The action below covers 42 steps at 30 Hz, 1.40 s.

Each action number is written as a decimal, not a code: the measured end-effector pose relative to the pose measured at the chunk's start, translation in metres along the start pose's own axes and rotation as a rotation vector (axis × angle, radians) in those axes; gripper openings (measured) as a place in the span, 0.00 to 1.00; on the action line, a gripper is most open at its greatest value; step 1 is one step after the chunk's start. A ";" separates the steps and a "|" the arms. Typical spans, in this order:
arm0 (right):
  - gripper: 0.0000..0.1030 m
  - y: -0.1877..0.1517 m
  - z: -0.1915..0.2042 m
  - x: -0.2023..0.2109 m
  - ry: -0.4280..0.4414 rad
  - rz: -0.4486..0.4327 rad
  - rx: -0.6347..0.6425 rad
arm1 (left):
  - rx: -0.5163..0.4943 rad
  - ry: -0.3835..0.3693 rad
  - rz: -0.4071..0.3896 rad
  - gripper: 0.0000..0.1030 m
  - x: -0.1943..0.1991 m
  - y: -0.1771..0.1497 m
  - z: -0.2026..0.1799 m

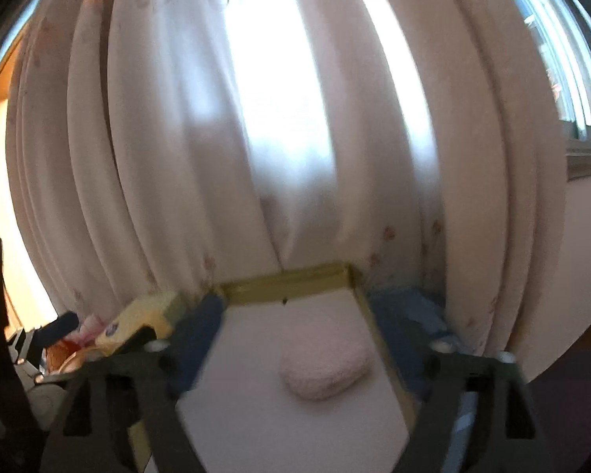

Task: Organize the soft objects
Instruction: 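Release the pink puff into the gold tray with the right gripper while the left holds the sponge, then lower the yellow sponge beside the gold tray and open the left gripper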

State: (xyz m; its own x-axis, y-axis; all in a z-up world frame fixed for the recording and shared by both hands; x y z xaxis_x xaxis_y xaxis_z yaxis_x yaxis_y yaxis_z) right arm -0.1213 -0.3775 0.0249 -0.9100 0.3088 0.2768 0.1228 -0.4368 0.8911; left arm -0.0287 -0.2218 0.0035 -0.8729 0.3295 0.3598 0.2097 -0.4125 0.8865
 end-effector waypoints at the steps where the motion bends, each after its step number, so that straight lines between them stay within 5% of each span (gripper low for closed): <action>1: 0.88 0.001 -0.001 0.005 -0.003 -0.028 -0.004 | -0.008 0.010 -0.008 1.00 0.001 0.000 0.000; 5: 0.88 -0.002 -0.003 0.009 0.003 -0.041 -0.018 | -0.009 0.053 -0.046 1.00 0.009 0.002 0.005; 11: 0.88 -0.006 -0.003 0.010 -0.058 -0.046 0.004 | 0.045 -0.007 0.039 1.00 -0.004 -0.006 0.015; 22: 0.88 -0.009 -0.003 0.011 -0.091 -0.056 0.015 | 0.081 0.019 0.041 1.00 0.002 -0.015 0.033; 36: 0.88 -0.012 0.009 0.023 -0.132 -0.116 0.078 | 0.007 0.166 -0.029 1.00 0.026 -0.034 0.072; 42: 0.88 -0.016 0.018 0.034 -0.135 -0.144 0.099 | 0.065 0.147 -0.020 1.00 0.032 -0.046 0.103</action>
State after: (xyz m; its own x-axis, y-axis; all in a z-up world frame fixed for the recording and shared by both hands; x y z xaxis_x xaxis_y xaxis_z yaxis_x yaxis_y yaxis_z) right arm -0.1471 -0.3446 0.0267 -0.8607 0.4750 0.1833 0.0396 -0.2965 0.9542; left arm -0.0205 -0.1051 0.0045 -0.9312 0.2070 0.3000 0.2160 -0.3496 0.9117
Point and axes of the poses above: each gripper's, at about its wrist camera, not at the fingertips, and x roughly against the way its jaws point, z to its left, y to its top, the point moved 3 cm from there along -x, roughly the way its jaws point, and after that the axes turned 11 degrees about -x, right-handed, at the moved point
